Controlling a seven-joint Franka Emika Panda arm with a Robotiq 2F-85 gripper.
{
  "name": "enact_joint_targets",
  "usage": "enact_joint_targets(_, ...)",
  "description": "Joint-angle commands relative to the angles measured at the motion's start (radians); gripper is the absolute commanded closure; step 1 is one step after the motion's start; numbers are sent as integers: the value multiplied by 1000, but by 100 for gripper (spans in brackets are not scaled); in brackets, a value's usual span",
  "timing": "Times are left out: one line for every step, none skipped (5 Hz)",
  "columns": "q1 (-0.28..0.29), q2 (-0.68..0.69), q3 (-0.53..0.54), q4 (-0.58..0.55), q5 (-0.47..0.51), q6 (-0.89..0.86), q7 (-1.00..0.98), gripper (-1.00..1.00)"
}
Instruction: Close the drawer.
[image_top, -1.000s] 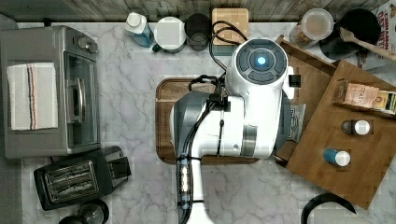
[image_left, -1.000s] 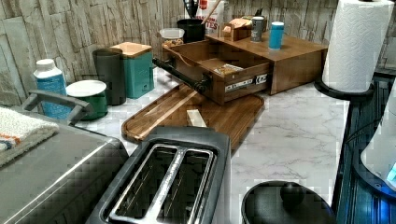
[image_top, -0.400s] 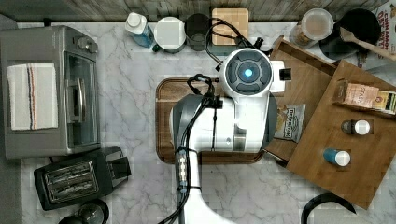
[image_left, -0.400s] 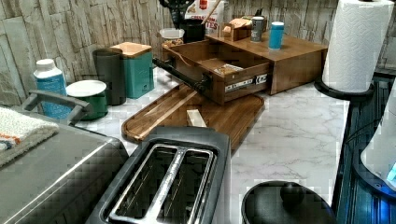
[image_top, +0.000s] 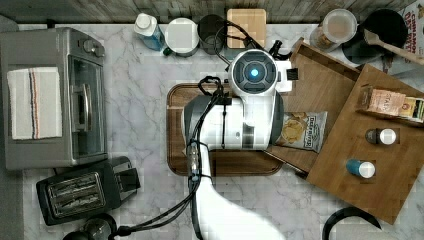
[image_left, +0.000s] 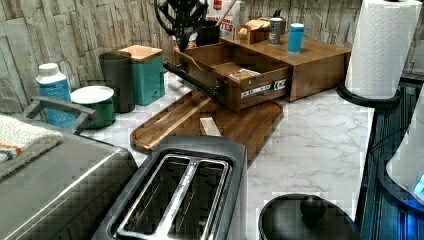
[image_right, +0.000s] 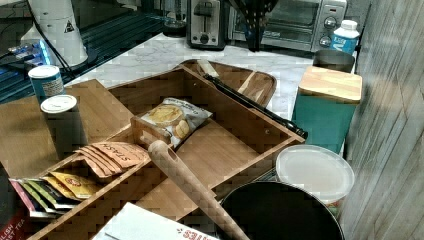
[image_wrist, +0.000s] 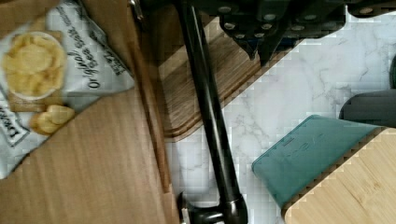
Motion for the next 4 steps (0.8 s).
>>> enact_joint_targets(27,62,16,62,-56,96,40,100)
enact_joint_targets(23,160,1,143,-80,102,34,100)
enact_joint_targets(10,215,9,180,-82,115,42,100)
enact_joint_targets(2,258,9,193,-77,167,47,100)
